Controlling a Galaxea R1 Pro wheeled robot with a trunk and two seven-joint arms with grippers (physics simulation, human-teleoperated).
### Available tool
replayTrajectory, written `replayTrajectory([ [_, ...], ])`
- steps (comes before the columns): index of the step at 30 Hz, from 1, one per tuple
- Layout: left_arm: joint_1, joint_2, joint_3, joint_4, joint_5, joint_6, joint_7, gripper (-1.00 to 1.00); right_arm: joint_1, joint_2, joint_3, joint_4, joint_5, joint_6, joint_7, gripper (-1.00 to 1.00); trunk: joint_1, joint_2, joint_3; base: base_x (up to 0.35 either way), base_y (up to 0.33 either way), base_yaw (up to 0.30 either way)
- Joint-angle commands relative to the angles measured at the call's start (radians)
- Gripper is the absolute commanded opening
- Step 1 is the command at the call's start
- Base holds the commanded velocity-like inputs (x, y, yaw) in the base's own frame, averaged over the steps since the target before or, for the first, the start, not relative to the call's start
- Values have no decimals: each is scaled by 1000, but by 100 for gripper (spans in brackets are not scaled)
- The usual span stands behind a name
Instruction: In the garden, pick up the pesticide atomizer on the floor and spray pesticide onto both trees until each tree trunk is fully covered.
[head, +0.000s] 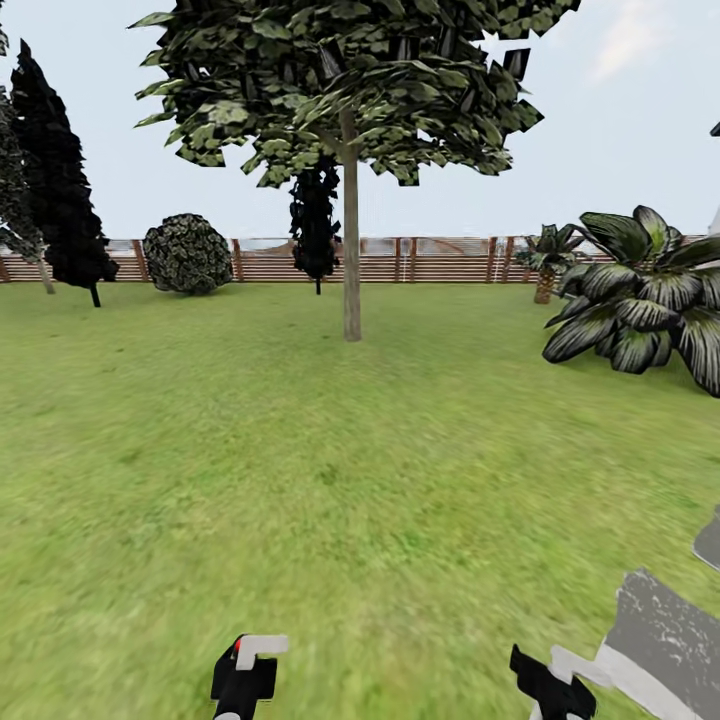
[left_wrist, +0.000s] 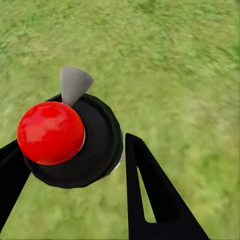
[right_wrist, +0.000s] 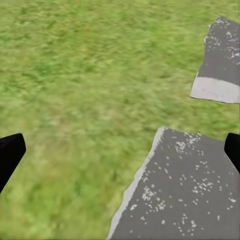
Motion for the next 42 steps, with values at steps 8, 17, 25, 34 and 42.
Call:
replayTrajectory([
  [8, -1, 1, -7, 1, 5, -3, 8, -100, -1, 2, 3, 34, -10, -7, 0, 100, 1, -2, -2, 340, 0, 0],
  [17, -1, 1, -7, 1, 5, -3, 8, -100, -1, 7, 11, 49, -11, -8, 0, 100, 1, -2, -2, 340, 0, 0],
  [25, -1, 1, -6, 0, 5, -3, 8, -100, -1, 6, 12, 54, -22, -9, -1, 100, 1, -2, -2, 340, 0, 0],
  [34, -1, 1, -3, 2, 5, -3, 1, -100, -1, -2, 4, 53, -25, -9, 0, 100, 1, -2, -2, 340, 0, 0],
  [42, -1, 1, -2, 2, 5, -3, -2, -100, -1, -4, 5, 54, -25, -9, 23, 100, 1, -2, -2, 340, 0, 0],
])
